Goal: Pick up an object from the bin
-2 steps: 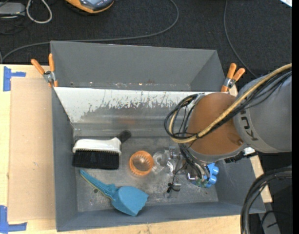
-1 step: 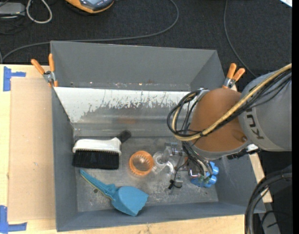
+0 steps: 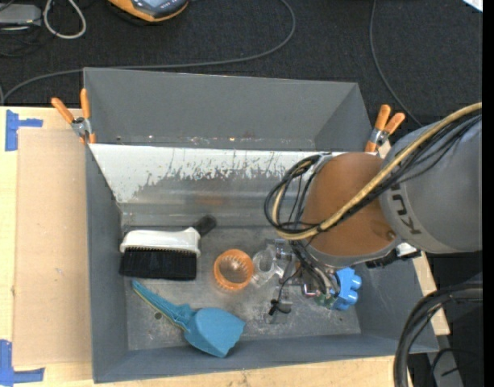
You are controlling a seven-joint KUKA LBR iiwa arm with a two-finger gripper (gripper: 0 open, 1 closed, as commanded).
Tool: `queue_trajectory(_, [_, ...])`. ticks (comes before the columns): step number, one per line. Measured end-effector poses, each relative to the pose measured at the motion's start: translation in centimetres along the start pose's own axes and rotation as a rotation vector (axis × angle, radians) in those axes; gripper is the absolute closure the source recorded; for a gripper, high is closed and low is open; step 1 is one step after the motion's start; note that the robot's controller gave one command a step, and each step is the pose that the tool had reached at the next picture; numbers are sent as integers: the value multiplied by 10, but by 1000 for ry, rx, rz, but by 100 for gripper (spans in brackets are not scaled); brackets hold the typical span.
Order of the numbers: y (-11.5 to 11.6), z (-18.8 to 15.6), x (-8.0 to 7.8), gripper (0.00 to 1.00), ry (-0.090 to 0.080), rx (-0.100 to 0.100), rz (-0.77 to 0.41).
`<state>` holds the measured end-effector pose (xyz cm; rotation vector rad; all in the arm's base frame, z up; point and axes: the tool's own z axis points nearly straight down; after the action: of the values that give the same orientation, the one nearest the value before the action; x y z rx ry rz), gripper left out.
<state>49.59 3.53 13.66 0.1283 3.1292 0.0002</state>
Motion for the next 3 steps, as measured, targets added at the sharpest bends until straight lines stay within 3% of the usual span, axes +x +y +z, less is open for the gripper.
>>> queue_trajectory(1, [72,-11,-22,0,-3,-3,-198])
queue_trajectory(2, [-14,68,4,0,24,4,169])
queue_trajectory(3, [2,53,-24,0,-2,-4,-61])
